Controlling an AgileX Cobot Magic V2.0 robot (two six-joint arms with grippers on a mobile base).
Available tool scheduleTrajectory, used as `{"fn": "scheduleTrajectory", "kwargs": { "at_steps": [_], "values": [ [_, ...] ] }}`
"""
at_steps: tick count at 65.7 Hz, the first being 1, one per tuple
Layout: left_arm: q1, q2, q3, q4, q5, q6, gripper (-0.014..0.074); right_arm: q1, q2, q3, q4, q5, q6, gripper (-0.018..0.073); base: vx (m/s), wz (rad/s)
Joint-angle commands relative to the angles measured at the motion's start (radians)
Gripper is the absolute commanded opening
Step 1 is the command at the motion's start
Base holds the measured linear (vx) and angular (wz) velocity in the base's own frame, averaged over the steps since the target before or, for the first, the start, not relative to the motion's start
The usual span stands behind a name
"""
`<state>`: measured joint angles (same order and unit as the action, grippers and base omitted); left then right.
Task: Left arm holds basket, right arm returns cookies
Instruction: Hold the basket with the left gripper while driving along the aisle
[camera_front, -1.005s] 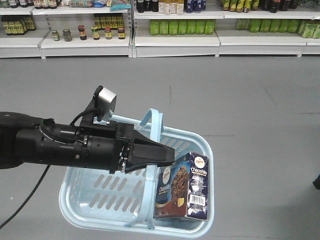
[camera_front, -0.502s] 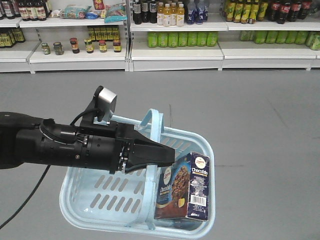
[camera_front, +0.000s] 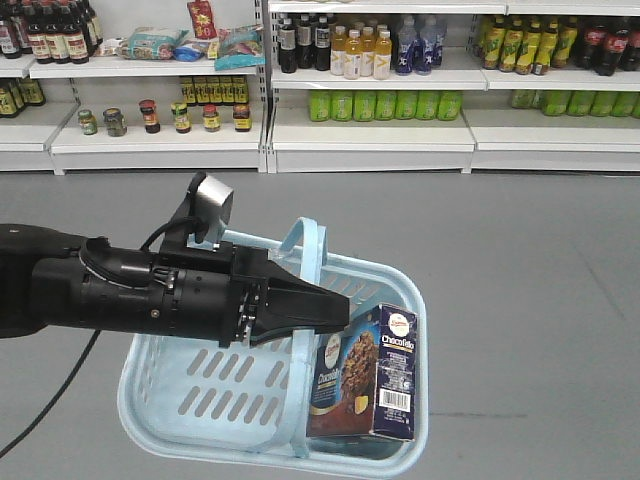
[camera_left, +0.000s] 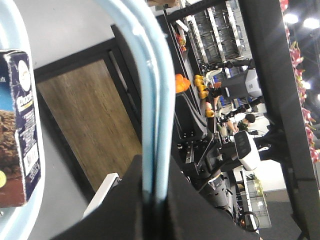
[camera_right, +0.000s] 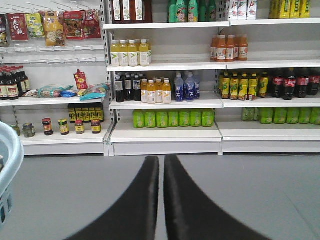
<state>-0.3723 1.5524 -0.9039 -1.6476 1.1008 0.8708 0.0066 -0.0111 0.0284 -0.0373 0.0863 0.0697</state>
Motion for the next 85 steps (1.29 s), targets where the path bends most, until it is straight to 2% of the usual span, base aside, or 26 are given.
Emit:
{"fn": "scheduleTrajectory", "kwargs": {
  "at_steps": [1,85],
  "values": [
    [-0.006,-0.043,-0.035,-0.131,0.064,0.010,-0.0006,-0.006,-0.013,0.018,-0.010,-0.072,-0.008,-0.0011,0.48,0.03],
    [-0.006,-0.043,-0.035,-0.131,0.063,0.010,-0.0006,-0.006,-0.013,0.018,-0.010,-0.073,-0.008,-0.0011,0.48,-0.01]
  ]
}}
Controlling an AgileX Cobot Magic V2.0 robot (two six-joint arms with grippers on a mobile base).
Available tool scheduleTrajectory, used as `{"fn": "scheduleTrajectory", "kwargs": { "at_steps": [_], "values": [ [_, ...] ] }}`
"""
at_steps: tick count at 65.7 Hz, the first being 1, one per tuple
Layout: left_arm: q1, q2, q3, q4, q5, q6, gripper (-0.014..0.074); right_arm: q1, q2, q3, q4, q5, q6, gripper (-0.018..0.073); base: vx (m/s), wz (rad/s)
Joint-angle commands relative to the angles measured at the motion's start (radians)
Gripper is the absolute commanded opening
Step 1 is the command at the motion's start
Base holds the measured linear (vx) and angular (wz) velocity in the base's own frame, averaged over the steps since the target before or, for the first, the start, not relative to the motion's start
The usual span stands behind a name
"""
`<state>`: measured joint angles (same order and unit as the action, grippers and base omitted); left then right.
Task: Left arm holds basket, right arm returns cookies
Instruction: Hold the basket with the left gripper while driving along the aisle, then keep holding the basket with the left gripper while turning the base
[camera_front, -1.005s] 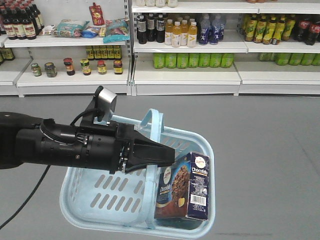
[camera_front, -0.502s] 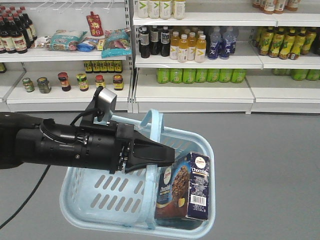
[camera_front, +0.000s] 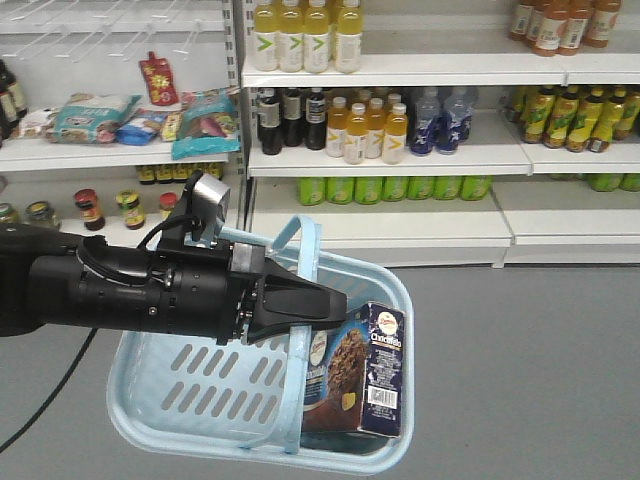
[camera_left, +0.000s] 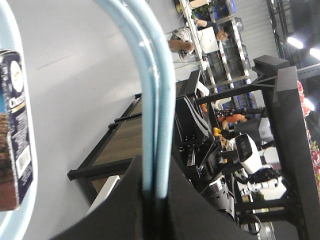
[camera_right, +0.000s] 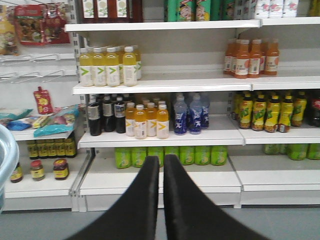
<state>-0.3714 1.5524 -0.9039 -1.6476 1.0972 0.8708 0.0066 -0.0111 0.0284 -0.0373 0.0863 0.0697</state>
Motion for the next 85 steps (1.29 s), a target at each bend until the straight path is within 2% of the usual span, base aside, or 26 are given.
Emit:
{"fn": "scheduleTrajectory", "kwargs": {
  "at_steps": [1,85],
  "values": [
    [-0.007,-0.043,-0.035,-0.131,0.068,0.010,-0.0006,-0.006,-0.013,0.018,-0.010,-0.073,-0.008,-0.0011,0.41,-0.40],
    [-0.007,-0.043,-0.035,-0.132,0.066,0.010,-0.0006,-0.006,-0.013,0.018,-0.010,-0.073,-0.008,-0.0011,0.31,-0.68]
  ]
}}
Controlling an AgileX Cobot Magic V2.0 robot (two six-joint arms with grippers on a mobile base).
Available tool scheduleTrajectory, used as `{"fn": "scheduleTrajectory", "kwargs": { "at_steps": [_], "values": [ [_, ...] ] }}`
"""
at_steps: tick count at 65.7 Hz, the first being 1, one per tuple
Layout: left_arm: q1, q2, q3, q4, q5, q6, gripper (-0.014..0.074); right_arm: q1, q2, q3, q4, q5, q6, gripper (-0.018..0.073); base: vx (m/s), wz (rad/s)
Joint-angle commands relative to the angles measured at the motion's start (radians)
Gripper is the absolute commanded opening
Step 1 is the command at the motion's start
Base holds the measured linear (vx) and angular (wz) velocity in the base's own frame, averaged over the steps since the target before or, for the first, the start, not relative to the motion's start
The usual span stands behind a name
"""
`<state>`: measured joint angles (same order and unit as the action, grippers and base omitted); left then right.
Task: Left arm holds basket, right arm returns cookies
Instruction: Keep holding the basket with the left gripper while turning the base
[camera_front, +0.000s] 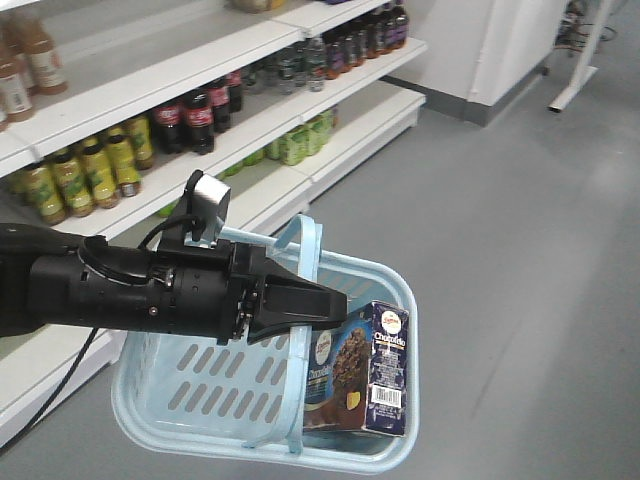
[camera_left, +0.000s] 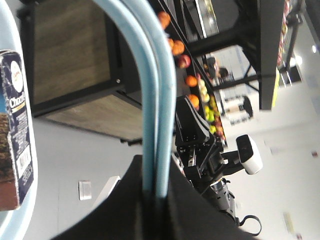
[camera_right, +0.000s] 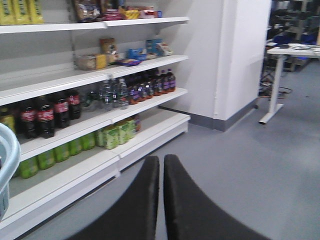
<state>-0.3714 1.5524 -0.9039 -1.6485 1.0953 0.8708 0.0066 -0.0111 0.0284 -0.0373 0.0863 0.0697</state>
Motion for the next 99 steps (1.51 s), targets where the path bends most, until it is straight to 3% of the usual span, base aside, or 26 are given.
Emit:
{"fn": "scheduleTrajectory", "kwargs": {
  "at_steps": [1,42,99],
  "values": [
    [-0.007,-0.043,-0.035,-0.131,0.068,0.010,-0.0006,-0.006,-0.013,0.018,-0.010,-0.073,-0.008,-0.0011,0.22,-0.83],
    [-0.007,-0.043,-0.035,-0.131,0.068,0.010,-0.0006,-0.006,-0.013,0.018,-0.010,-0.073,-0.008,-0.0011,0.22,-0.68],
    [-0.007,-0.043,-0.035,-0.131,0.068,0.010,-0.0006,-0.006,-0.013,0.018,-0.010,-0.072,-0.008,-0.0011,0.34,-0.25]
  ]
}}
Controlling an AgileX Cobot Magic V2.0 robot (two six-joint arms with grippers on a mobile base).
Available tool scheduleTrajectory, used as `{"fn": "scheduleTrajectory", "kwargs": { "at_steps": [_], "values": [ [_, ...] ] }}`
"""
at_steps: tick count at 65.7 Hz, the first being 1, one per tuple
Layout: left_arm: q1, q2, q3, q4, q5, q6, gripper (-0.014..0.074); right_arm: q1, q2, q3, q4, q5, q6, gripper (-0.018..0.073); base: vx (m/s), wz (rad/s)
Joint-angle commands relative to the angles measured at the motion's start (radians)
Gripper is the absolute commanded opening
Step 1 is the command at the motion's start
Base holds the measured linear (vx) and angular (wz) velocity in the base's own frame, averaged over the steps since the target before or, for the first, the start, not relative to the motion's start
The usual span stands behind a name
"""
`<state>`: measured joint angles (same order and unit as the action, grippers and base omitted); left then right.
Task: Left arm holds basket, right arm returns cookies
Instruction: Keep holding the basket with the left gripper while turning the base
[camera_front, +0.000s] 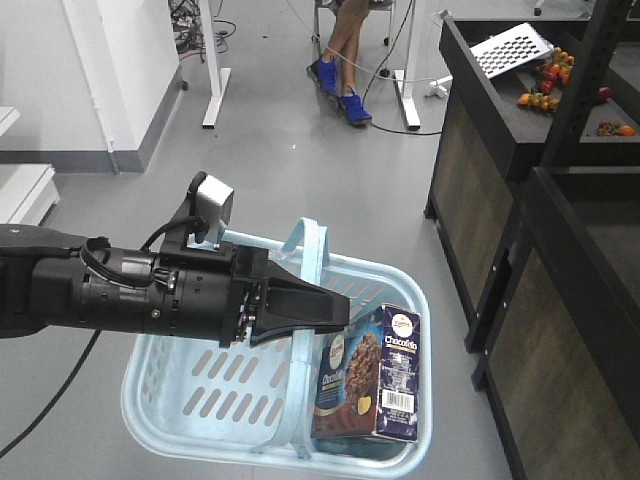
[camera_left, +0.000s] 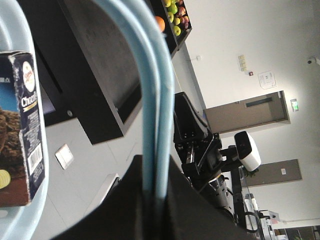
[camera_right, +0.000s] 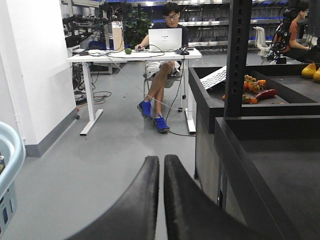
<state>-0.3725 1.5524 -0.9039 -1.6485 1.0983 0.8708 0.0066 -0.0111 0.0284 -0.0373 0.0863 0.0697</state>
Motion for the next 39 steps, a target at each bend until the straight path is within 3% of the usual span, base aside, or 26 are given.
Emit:
{"fn": "scheduleTrajectory", "kwargs": {
  "at_steps": [1,39],
  "values": [
    [-0.006,-0.043,-0.035,-0.131,0.064,0.010,-0.0006,-0.006,-0.013,0.018,-0.010,-0.072,-0.008,-0.0011,0.40,-0.09],
    [-0.006,-0.043,-0.035,-0.131,0.064,0.010,-0.0006,-0.006,-0.013,0.018,-0.010,-0.073,-0.008,-0.0011,0.40,0.06]
  ]
}}
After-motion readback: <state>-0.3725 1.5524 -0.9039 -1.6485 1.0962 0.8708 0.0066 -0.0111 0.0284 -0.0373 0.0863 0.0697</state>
